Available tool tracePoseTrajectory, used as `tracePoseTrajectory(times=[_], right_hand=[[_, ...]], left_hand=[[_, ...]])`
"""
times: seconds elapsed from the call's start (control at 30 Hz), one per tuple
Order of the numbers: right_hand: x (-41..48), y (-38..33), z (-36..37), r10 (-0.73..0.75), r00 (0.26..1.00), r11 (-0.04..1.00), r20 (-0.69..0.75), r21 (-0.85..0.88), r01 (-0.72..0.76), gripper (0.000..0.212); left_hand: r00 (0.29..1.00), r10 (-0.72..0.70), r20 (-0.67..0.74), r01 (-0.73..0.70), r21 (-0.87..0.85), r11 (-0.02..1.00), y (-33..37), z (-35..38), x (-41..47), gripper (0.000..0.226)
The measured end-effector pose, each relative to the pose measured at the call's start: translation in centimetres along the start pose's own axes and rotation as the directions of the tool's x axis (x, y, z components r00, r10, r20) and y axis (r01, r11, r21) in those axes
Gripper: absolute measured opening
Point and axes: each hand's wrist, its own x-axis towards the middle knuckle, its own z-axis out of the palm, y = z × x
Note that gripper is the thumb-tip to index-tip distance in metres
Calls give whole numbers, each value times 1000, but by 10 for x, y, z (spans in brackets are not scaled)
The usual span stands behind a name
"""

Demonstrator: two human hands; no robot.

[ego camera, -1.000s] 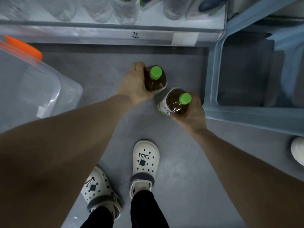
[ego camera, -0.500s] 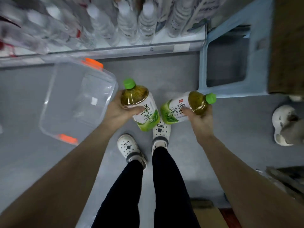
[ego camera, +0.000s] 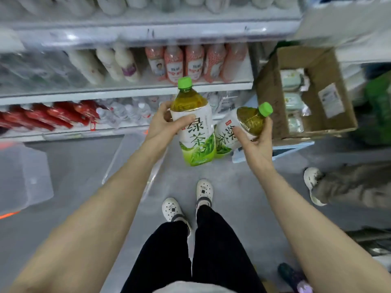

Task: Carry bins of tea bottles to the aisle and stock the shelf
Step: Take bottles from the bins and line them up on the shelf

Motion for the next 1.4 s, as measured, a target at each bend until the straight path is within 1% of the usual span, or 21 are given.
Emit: tracePoseTrajectory(times=[0.07, 0.1, 0.2, 0.23, 0.3, 0.37, 0.43, 0.53, 0.6, 0.67, 0.77, 0.83, 0.93, 1.0, 1.1, 1.13, 1.2, 1.27, 1.33, 1.37, 1.4], right_hand=[[-2, -40, -10, -104, 994, 994, -17, -26, 104, 62], [-3, -60, -15, -147, 989, 989, -19, -35, 146, 62], [2, -114, -31, -246, 969, 969, -17, -22, 246, 71], [4, -132, -37, -280, 960, 960, -11, -29, 280, 74], [5, -169, -49, -351, 936, 935, 3, -47, 351, 86], [4, -208, -60, -417, 909, 907, 23, -52, 417, 91], [4, -243, -71, -464, 884, 884, 59, -28, 466, 88], [-1, -297, -86, -550, 832, 831, 70, -49, 554, 80], [-5, -329, -97, -583, 809, 809, 74, -38, 586, 79], [-7, -359, -108, -615, 786, 787, 64, -19, 617, 84], [-8, -404, -127, -682, 730, 729, 50, -41, 683, 83], [-5, -432, -141, -719, 693, 693, 52, -30, 721, 79], [4, -476, -162, -757, 652, 654, 45, 22, 756, 69], [14, -508, -177, -782, 622, 623, 36, 37, 781, 61], [37, -553, -200, -811, 584, 585, 17, 32, 811, 72], [46, -566, -206, -823, 568, 568, 10, 30, 822, 72], [63, -593, -214, -850, 526, 526, 2, 33, 850, 68], [85, -617, -220, -857, 515, 514, 8, 56, 856, 71], [110, -638, -221, -862, 507, 507, 28, 50, 860, 77], [124, -647, -220, -863, 503, 504, 38, 39, 863, 79], [137, -656, -218, -867, 496, 498, 53, 34, 866, 79]], left_hand=[[996, 89, -31, -90, -42, 995, 39, 2, -13, 80], [991, 129, -40, -132, -68, 989, 58, 3, -19, 80], [970, 242, -35, -244, -93, 965, 118, 6, -36, 55], [958, 283, -35, -285, -93, 954, 138, 6, -42, 53], [931, 362, -39, -364, -72, 929, 176, 5, -54, 63], [899, 436, -35, -438, -49, 898, 210, 3, -66, 75], [864, 503, -17, -504, -40, 863, 242, 1, -79, 80], [817, 577, 9, -576, -55, 816, 283, -1, -95, 74], [789, 614, 19, -612, -56, 789, 309, -1, -103, 75], [767, 641, 28, -639, -51, 767, 335, 0, -111, 76], [730, 683, 22, -680, -73, 730, 371, 3, -121, 56], [702, 712, 20, -709, -80, 701, 395, 7, -128, 49], [680, 732, 33, -727, -95, 680, 433, 15, -135, 42], [664, 747, 41, -741, -105, 664, 459, 23, -134, 44], [621, 783, 43, -777, -102, 622, 495, 38, -130, 65], [609, 793, 34, -786, -113, 608, 506, 43, -126, 65], [576, 817, 17, -811, -114, 574, 529, 53, -119, 56], [545, 838, -15, -834, -106, 541, 548, 64, -111, 55], [519, 853, -47, -852, -115, 512, 567, 74, -100, 62], [516, 855, -61, -854, -113, 507, 577, 78, -96, 61], [511, 856, -72, -857, -113, 502, 585, 83, -92, 54]])
